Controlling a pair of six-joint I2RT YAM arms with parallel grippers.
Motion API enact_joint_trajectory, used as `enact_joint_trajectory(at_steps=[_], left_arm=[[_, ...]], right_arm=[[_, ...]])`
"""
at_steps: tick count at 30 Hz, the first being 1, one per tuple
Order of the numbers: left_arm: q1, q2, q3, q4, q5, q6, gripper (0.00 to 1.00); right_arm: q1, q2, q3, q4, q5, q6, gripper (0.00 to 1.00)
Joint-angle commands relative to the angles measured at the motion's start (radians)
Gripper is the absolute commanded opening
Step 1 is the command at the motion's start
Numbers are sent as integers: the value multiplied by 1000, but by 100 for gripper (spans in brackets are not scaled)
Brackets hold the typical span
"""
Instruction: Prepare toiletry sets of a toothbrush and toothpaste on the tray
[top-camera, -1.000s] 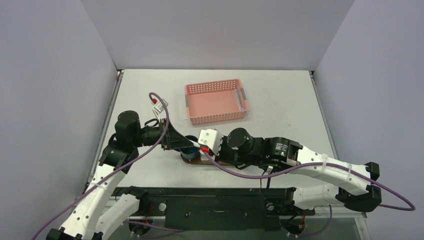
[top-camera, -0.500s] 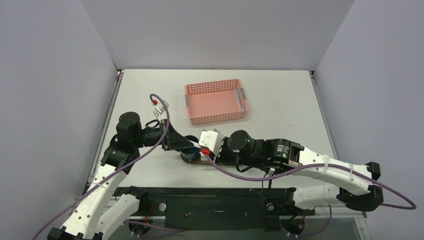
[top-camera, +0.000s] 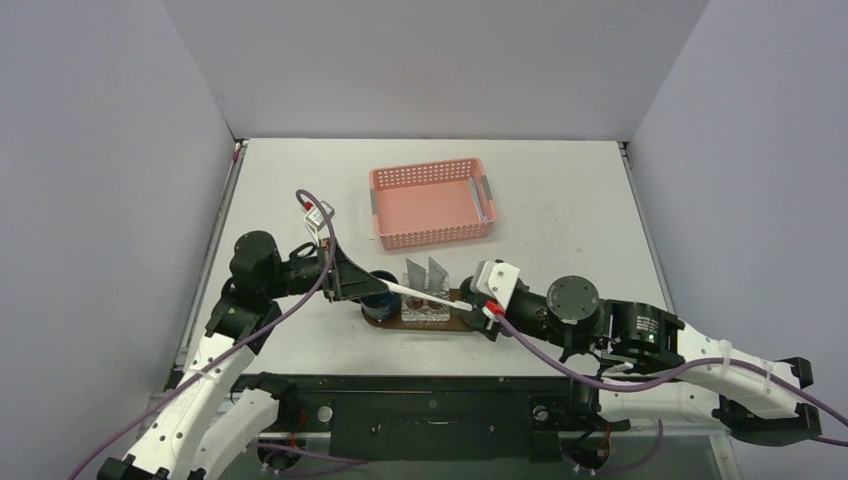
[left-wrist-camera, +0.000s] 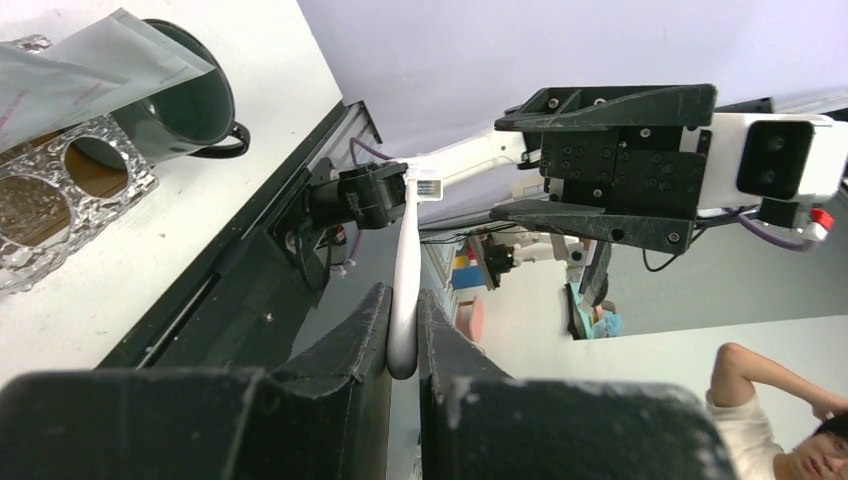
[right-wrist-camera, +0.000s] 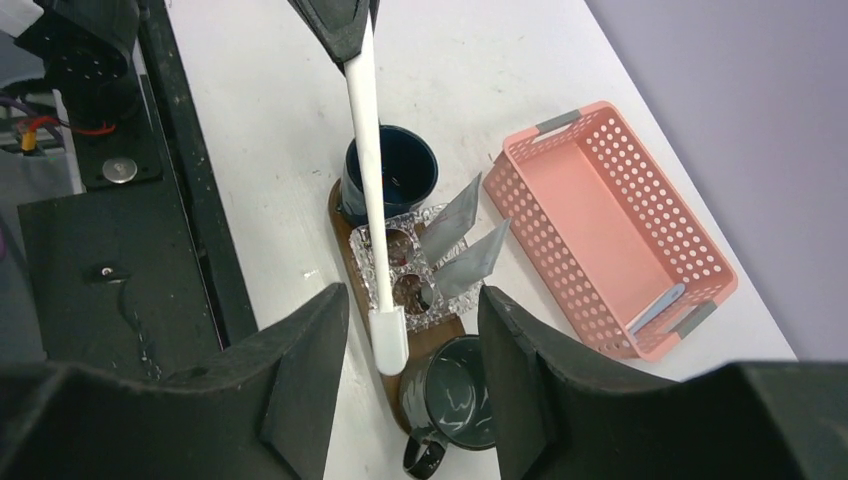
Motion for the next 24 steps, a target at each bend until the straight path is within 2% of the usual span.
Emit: enact_joint_trajectory(at_steps=[1, 6, 13, 17, 20, 24], left_arm=[[4, -18, -18, 197, 26, -110, 0], [4, -1, -43, 325, 38, -209, 0], [4, -15, -98, 573, 20, -407, 0], [3, -33, -108, 639, 9, -476, 0], [3, -44, -110, 661, 5, -512, 0], [3, -57, -117, 727, 15, -569, 0]], right_arm=[[8, -100, -61, 155, 2, 37, 47], [7, -225, -146, 268, -30, 21, 49], [7, -378, -234, 298, -37, -40, 50], [7, -468, -323, 378, -96, -96, 58], [8, -501, -381, 443, -162, -137, 62], [8, -473, -378, 465, -211, -157, 62]])
